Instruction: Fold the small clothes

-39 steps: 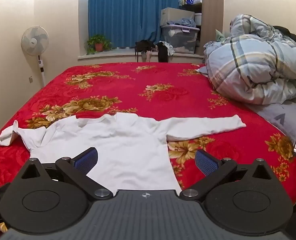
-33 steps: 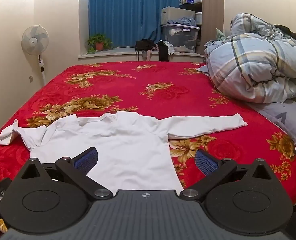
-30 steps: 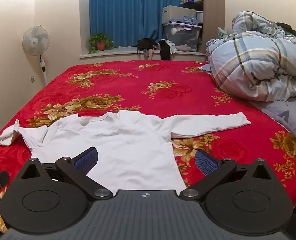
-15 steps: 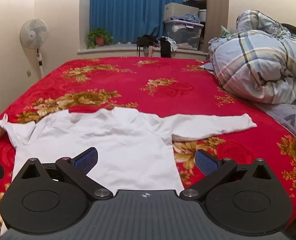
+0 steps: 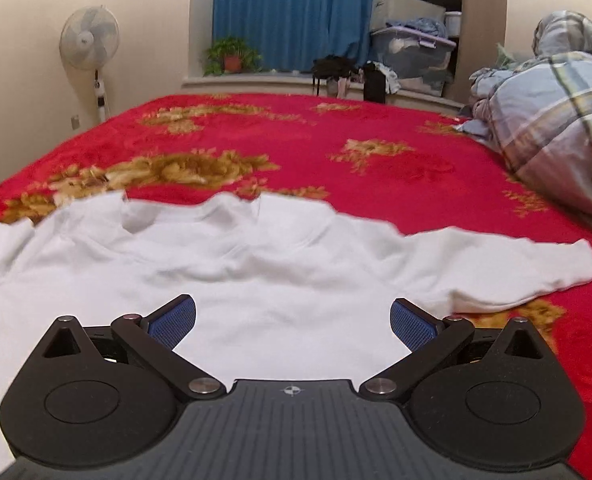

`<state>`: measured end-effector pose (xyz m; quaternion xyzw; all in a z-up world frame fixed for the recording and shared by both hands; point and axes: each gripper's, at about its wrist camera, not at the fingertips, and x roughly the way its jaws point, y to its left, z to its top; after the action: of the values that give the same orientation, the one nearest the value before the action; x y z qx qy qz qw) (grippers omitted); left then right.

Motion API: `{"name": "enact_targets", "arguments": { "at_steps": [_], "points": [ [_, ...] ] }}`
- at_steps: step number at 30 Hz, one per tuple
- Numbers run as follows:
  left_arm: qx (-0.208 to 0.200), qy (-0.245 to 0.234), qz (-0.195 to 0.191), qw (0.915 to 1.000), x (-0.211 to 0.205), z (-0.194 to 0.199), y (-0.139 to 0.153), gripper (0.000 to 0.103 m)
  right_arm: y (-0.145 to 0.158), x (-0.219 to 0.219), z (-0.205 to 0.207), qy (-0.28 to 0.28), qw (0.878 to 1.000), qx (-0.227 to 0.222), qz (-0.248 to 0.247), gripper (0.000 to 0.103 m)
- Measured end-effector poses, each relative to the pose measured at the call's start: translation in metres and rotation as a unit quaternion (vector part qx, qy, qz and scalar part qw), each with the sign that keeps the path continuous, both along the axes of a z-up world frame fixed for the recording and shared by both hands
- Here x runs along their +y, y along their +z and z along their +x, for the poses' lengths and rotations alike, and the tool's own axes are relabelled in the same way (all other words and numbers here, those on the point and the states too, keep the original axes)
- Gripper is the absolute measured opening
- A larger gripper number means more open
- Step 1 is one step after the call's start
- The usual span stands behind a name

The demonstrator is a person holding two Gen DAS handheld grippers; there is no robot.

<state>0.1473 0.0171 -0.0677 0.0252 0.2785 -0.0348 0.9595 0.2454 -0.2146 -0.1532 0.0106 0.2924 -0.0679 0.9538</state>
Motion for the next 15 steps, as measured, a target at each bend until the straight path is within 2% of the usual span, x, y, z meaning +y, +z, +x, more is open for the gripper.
{"name": "enact_targets", "arguments": {
  "at_steps": [7, 15],
  "points": [
    [-0.008, -0.001, -0.003, 1.0, -0.007, 0.015, -0.005, 0.103, -0.051, 0.001, 0.02, 0.008, 0.999, 0.042, 0.027, 0.102],
    [-0.004, -0.016, -0.008, 0.9998, -0.023, 0.015, -0.009, 0.103, -0.061, -0.008, 0.009, 0.017, 0.999, 0.009, 0.048, 0.102]
  ]
}}
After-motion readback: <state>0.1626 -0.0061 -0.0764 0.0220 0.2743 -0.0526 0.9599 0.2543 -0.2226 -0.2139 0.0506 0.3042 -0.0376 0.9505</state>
